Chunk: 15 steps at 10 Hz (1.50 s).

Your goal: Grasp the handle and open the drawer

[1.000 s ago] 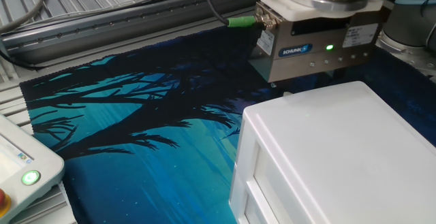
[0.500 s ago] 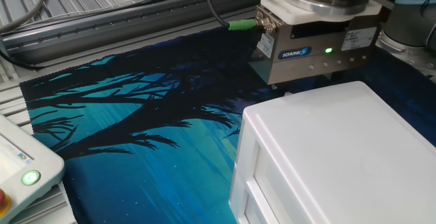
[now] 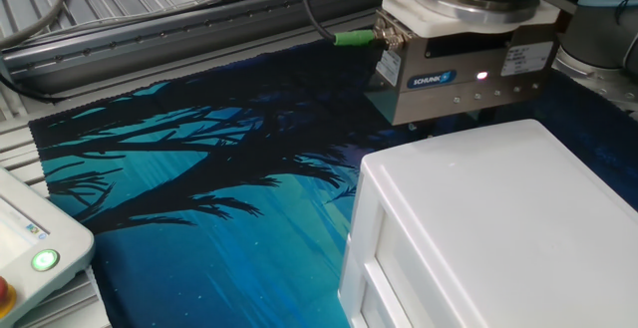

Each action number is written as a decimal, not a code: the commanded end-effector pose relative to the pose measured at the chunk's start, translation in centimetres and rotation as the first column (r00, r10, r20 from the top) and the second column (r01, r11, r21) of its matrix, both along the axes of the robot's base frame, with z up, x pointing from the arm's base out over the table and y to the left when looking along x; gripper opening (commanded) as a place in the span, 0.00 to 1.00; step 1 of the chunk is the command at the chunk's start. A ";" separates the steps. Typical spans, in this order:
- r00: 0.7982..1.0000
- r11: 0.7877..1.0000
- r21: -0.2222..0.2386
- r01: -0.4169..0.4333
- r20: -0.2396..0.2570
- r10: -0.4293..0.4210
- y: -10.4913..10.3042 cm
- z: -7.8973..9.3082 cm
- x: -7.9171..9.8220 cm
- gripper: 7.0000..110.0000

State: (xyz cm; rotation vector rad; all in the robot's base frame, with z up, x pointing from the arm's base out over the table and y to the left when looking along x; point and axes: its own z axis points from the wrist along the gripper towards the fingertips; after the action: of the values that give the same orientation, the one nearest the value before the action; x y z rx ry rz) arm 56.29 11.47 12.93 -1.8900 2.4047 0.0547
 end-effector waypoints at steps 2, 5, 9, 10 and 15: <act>1.000 1.000 0.024 0.011 -0.002 -0.011 -0.1 0.2 0.3 0.15; 0.999 0.999 0.011 0.033 0.015 -0.034 -0.4 0.4 0.7 0.00; 0.999 0.998 0.030 0.050 0.006 -0.050 0.1 0.5 0.6 0.00; 0.999 0.998 0.034 0.048 0.002 -0.048 0.0 0.4 0.5 0.00; 0.999 0.998 0.027 0.051 -0.012 -0.051 -0.8 0.4 0.4 0.00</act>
State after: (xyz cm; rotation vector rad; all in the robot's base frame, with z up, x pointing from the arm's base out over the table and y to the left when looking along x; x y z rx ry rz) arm 56.66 10.91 13.15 -1.8344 2.4353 0.0818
